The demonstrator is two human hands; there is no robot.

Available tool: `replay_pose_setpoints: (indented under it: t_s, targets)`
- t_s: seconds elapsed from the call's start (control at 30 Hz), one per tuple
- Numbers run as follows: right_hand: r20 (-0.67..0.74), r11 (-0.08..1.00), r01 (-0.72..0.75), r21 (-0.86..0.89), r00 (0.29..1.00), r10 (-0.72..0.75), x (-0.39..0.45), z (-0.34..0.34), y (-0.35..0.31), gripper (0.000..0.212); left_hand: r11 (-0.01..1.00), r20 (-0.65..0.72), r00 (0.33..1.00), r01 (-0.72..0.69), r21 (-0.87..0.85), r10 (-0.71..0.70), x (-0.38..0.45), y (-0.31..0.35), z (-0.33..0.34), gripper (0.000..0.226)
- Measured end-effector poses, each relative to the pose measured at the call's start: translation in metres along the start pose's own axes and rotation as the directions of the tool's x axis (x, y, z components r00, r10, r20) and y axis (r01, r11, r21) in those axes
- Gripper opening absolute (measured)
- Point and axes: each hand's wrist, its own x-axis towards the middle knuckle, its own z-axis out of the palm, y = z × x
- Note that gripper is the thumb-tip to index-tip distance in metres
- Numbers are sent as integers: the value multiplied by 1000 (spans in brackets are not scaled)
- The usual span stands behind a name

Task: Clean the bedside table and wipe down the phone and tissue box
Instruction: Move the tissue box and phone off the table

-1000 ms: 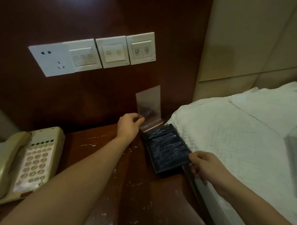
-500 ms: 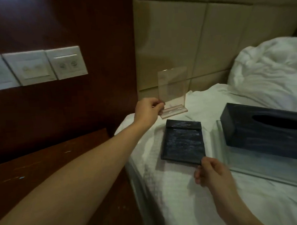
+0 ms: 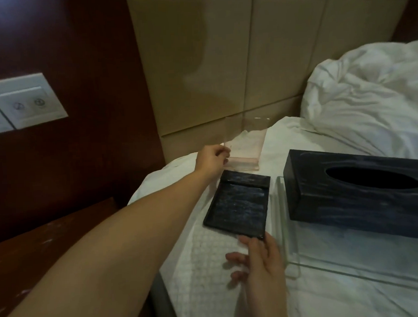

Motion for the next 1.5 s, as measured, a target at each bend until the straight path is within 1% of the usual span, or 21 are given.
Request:
replay_pose_setpoints:
  t_s: [0.1,0.17,0.23,0.3,0.37,0.4,0.5,0.57,0.63,0.7,0.77,0.8,0.87,0.93,1.03,1.1,1.17,1.23,1.3,1.4,1.5]
  targets:
    - [29,1000,1,-4,1000,-1,0,-2,-1,48,994,70,996,41,101,-48,1,-1,3,29]
    - [31,1000,-6,-11,1000,6,0,-3,-1,56,985,116,991,45,164,-65,-4,2,0,39]
    - [39,1000,-18,-23,999,19,1,-4,-2,54,972,134,990,10,235,-42,-15,8,-6,50]
    - [65,1000,-9,-29,998,11,-2,-4,-4,40,968,124,992,-6,251,-26,-32,10,-18,57]
    - [97,1000,-14,-21,995,16,-6,-7,-7,28,963,100,995,-47,264,21,-54,13,-33,57]
    - [105,1000,-26,-14,994,27,-8,-9,-10,26,958,103,994,-73,276,46,-69,14,-40,55]
    - [108,999,-47,-24,993,49,-11,-13,-16,32,938,172,983,-114,327,60,-120,17,-61,49]
    - [106,996,-30,-84,994,39,-14,-15,-18,37,903,211,975,-156,399,75,-159,15,-77,47]
    - [109,982,19,-190,994,2,-22,-17,-21,35,869,199,974,-189,458,107,-204,10,-99,43]
    - [173,933,114,-342,983,-57,-39,-11,-24,26,856,141,983,-173,488,119,-253,2,-127,41]
    - [328,855,235,-462,941,-81,-70,1,-21,22,851,64,994,-111,514,91,-305,-10,-164,37]
    - [411,827,284,-485,909,-71,-89,11,-18,20,849,21,997,-70,524,69,-328,-19,-184,36]
    - [536,797,326,-508,844,-4,-126,34,-4,17,851,-88,996,26,525,24,-371,-41,-229,33]
    - [623,779,329,-535,776,100,-160,63,15,9,854,-218,976,129,504,-18,-411,-63,-276,31]
    - [702,755,326,-568,670,239,-201,106,47,6,859,-415,906,278,430,-85,-460,-91,-338,26]
    - [737,729,357,-584,609,293,-228,131,66,11,857,-541,830,370,358,-133,-483,-107,-373,24]
    - [756,694,407,-594,578,308,-253,156,84,19,842,-634,755,444,307,-167,-498,-125,-406,25]
    - [769,658,455,-600,554,318,-274,181,100,24,818,-686,702,499,284,-190,-506,-145,-432,30]
    - [778,620,501,-604,540,321,-288,204,117,26,794,-717,671,533,291,-188,-506,-166,-452,44]
    - [781,585,538,-607,540,313,-304,236,139,29,766,-730,649,575,288,-213,-500,-190,-473,76]
    - [792,561,568,-602,515,329,-316,265,159,38,753,-696,642,619,223,-322,-490,-205,-491,94]
